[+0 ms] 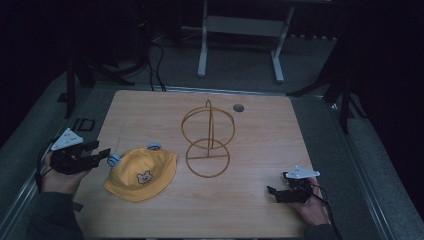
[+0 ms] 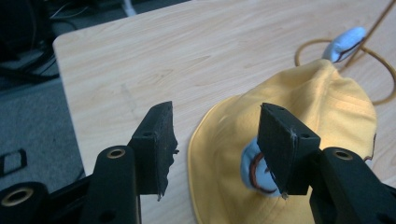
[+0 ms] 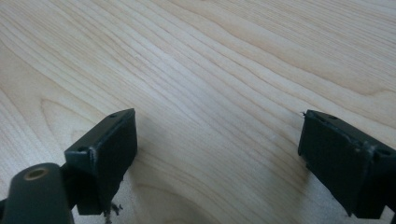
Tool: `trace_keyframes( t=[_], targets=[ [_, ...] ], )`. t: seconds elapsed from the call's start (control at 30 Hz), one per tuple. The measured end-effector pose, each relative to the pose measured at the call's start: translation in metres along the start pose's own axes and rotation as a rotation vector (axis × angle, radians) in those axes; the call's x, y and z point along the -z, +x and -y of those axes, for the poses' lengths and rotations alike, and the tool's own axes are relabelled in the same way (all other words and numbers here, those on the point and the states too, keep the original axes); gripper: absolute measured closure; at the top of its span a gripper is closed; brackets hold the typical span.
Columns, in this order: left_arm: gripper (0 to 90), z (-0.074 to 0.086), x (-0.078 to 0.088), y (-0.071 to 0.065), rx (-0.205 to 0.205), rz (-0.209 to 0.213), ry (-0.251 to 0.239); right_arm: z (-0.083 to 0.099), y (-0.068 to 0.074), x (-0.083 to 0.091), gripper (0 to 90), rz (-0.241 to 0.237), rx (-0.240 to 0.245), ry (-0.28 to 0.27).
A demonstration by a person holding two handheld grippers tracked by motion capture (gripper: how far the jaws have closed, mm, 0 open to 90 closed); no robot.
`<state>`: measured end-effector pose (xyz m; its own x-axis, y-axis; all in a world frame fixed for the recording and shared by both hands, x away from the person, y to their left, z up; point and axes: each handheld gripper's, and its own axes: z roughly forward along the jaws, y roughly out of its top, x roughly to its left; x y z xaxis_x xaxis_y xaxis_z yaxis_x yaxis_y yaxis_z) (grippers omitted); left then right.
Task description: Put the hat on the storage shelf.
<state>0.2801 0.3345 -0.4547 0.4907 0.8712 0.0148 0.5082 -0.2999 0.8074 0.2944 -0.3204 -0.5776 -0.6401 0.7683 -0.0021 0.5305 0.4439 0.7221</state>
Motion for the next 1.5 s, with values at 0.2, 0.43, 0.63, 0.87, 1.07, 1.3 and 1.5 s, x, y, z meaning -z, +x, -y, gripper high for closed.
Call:
trace_keyframes(
  t=[0.2,0.43,0.63,0.87,1.07,1.3,1.5],
  targets=[
    [46.6,-0.013,-0.006,0.0,-0.079,0.039,0.008,-0.001,-0.002,-0.002,11.1,-0.023,0.019,-0.002],
    [48.3,-0.027,-0.012,-0.007,-0.145,0.088,0.018,-0.002,-0.002,-0.002,11.3,-0.022,0.016,-0.002],
    [47.7,-0.037,-0.016,-0.012,-0.195,0.104,0.06,-0.002,-0.002,-0.002,11.2,-0.016,0.012,-0.001],
    [47.4,-0.052,-0.017,-0.014,-0.237,0.119,0.076,-0.002,-0.002,-0.002,11.3,-0.016,0.011,-0.002],
    [47.4,-0.065,-0.021,-0.016,-0.282,0.13,0.106,-0.002,-0.002,-0.002,11.4,-0.016,0.009,-0.001],
    [46.9,-0.073,-0.025,-0.016,-0.31,0.129,0.132,-0.002,-0.002,-0.002,13.5,-0.006,0.005,-0.006],
    [45.5,-0.079,-0.036,-0.022,-0.34,0.176,0.167,-0.002,-0.002,-0.002,13.5,-0.006,0.004,-0.007]
  ],
)
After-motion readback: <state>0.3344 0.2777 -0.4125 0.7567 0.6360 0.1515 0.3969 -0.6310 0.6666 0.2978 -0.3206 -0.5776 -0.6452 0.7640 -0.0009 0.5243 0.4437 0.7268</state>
